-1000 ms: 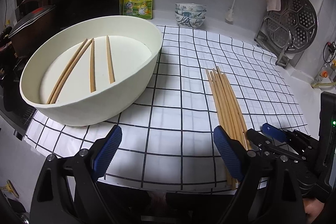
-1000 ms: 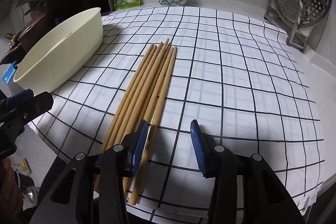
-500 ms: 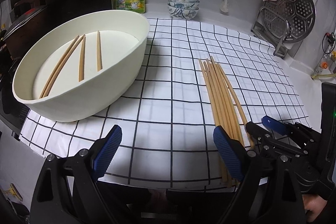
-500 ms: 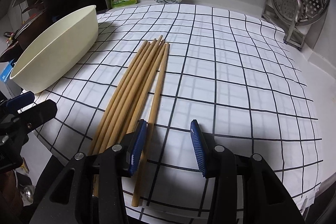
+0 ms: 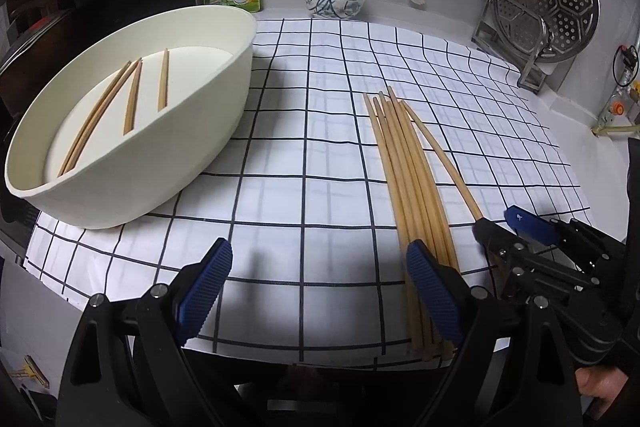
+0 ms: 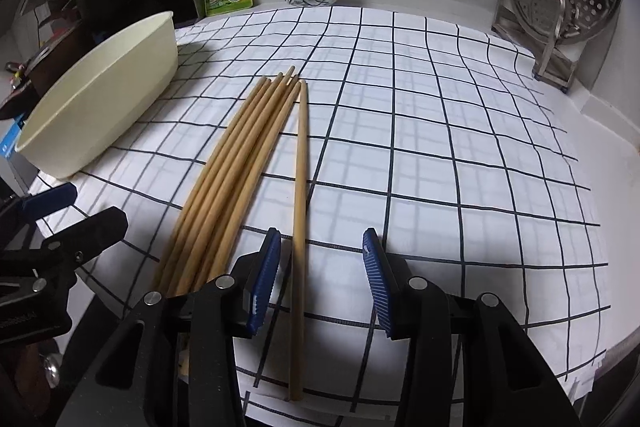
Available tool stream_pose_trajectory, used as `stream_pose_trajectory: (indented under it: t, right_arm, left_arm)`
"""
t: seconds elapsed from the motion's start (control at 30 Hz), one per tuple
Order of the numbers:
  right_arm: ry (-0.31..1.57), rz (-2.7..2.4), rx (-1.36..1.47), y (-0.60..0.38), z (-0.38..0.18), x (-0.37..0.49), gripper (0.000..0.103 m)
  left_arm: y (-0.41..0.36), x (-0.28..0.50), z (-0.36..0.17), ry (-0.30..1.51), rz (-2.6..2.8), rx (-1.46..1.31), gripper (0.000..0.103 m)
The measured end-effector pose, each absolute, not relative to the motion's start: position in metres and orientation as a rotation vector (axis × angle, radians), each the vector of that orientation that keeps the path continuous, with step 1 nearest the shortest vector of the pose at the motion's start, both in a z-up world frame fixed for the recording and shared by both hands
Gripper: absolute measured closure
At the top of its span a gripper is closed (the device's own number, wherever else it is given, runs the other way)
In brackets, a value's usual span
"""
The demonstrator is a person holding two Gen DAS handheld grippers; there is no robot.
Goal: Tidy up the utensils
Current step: 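Lower both open tools around the next chopsticks in the row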
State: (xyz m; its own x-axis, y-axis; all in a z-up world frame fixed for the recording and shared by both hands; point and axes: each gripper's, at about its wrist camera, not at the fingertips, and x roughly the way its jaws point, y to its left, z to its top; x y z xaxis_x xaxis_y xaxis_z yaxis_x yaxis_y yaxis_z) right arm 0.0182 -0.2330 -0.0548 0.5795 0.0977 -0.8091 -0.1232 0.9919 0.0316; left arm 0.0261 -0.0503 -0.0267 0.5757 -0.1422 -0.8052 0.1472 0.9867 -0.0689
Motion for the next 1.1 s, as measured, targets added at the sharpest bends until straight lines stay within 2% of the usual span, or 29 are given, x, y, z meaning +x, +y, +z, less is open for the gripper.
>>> stream_pose_trajectory:
  t: [0.37, 1.1]
  right_arm:
    - [0.945, 0.089, 0.029, -0.263, -0.053, 0.021, 0.062]
    - [0.94, 0.083, 0.002, -0.259, -0.055, 0.022, 0.06]
  left_arm:
    - [-0.067, 0.039, -0.041, 0.958, -0.161, 0.04, 0.016]
    - [-0.073, 0.05, -0.053, 0.967, -0.123, 0.067, 0.016]
